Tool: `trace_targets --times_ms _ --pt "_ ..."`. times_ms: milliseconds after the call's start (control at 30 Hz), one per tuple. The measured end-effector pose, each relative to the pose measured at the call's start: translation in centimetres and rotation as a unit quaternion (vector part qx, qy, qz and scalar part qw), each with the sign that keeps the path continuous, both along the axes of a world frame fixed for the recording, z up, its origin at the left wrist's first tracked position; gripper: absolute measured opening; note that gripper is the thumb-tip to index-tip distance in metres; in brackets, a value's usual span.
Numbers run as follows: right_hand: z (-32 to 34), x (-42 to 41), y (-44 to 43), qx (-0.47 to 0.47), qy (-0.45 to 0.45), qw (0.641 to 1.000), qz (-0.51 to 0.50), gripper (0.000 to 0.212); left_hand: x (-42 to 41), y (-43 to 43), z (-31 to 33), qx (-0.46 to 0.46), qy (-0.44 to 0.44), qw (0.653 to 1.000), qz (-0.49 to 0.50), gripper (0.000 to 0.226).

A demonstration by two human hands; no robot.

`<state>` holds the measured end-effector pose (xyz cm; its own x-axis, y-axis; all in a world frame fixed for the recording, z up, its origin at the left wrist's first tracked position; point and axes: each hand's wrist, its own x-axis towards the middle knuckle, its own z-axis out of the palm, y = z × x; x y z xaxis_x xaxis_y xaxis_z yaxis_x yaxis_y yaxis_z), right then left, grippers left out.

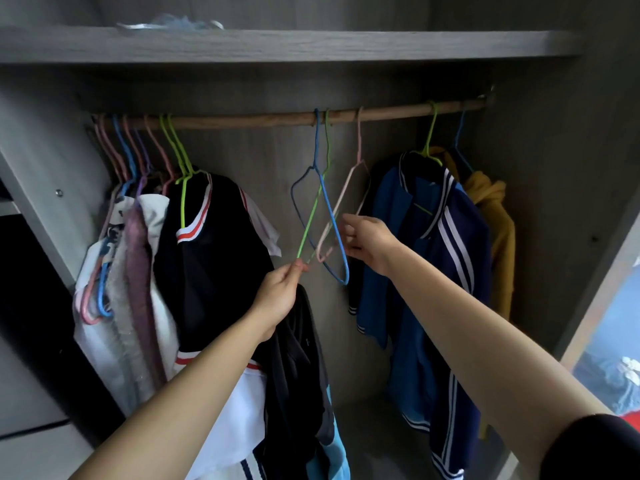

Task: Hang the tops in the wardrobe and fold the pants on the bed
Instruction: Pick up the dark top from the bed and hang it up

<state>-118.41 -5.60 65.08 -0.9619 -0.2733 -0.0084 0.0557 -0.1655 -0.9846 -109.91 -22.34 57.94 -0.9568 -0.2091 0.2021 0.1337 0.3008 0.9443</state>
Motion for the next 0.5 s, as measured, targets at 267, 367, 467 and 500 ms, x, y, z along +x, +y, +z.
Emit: trace_targets --times_ms 267,367,467,500 --pt "0.5 -0.1 -0.5 0.036 0.012 0.999 0.036 0.03 0.2 0.4 0.2 0.006 -0.001 1.0 0.01 0.032" --pt "0.9 -0.2 -1.6 0.013 -0.008 0.999 0.035 0.026 0.3 1.1 0.2 0.029 -0.002 1.0 0.005 0.018" --pt "0.8 -0.3 -2.5 0.027 -0.004 0.999 0.031 0.01 0.4 1.4 0.2 0.002 -0.027 1.0 -0.001 0.023" --pt "0.7 -0.4 -2.6 0.029 0.001 0.999 0.035 0.007 0.5 1.5 0.1 -0.009 -0.035 0.999 -0.007 0.036"
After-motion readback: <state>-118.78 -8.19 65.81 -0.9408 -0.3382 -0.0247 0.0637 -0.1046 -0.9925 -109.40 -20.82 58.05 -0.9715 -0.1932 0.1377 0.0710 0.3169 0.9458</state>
